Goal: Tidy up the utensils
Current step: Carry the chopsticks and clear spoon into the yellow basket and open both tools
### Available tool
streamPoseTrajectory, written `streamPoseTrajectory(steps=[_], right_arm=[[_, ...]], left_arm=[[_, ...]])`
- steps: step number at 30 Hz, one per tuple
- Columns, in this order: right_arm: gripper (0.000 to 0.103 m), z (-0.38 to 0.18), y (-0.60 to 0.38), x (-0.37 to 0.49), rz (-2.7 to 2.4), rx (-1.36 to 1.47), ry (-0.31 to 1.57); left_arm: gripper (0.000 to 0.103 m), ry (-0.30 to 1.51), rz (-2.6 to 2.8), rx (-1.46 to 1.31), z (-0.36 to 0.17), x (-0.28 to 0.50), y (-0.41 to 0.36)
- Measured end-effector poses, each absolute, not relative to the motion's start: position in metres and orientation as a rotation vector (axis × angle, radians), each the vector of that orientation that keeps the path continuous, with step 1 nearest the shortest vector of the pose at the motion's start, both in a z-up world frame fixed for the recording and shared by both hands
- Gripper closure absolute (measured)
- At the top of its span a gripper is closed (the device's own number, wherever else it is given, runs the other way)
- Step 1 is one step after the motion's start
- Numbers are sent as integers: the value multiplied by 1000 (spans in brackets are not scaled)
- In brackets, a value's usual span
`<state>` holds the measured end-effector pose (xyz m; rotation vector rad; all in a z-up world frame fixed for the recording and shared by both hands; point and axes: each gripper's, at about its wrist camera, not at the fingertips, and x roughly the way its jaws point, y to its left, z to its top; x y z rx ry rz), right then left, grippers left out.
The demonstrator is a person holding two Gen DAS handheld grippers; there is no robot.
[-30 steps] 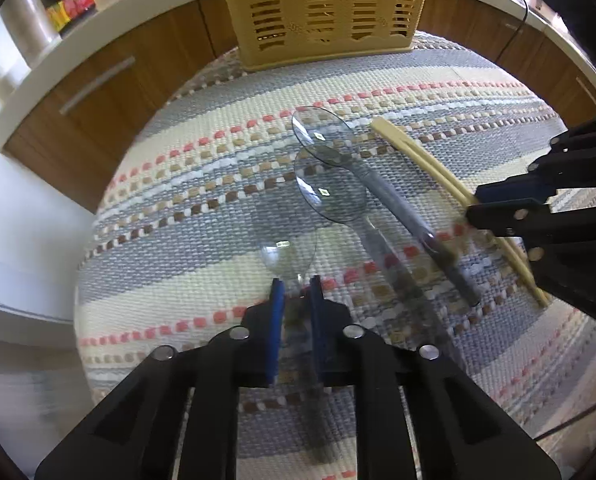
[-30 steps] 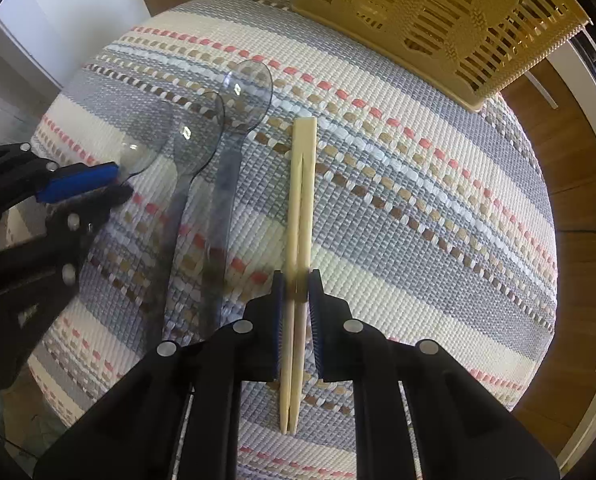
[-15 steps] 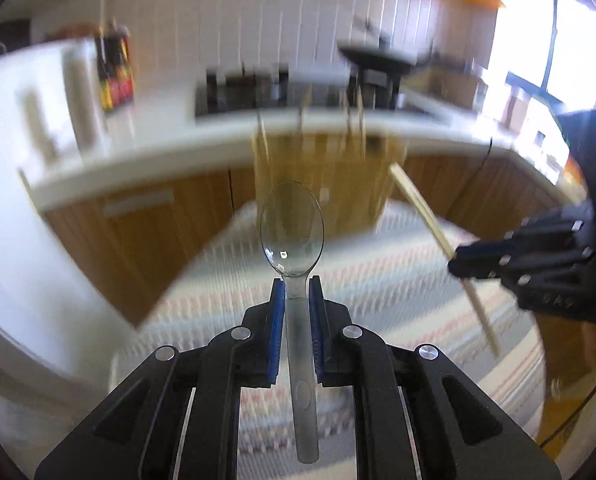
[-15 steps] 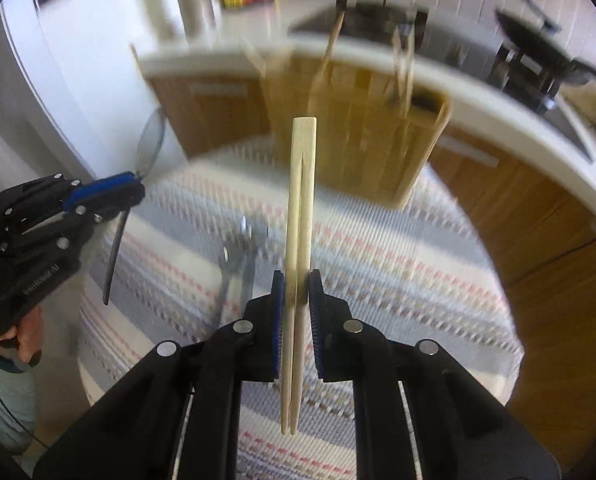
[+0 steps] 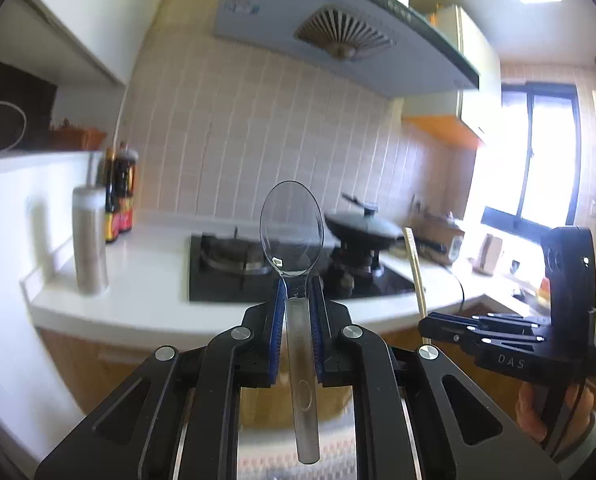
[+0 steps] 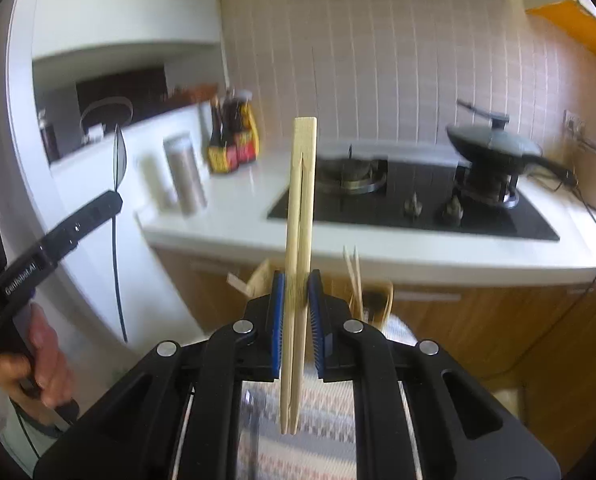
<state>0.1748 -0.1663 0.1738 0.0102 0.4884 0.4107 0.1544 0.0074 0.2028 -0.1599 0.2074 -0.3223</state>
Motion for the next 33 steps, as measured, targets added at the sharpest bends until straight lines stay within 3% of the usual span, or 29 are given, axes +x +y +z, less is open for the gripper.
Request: streamPoseTrajectory(steps=[13, 22, 33], right_arm=[[93, 165, -180, 220, 282, -17, 172], [93, 118, -191, 272, 249, 21, 195], [92, 86, -182, 283, 220, -44, 214]], left_arm=[[92, 8, -276, -195, 172, 224, -9], [92, 87, -221, -265, 122, 285, -2], [92, 112, -208, -209, 98, 300, -8]])
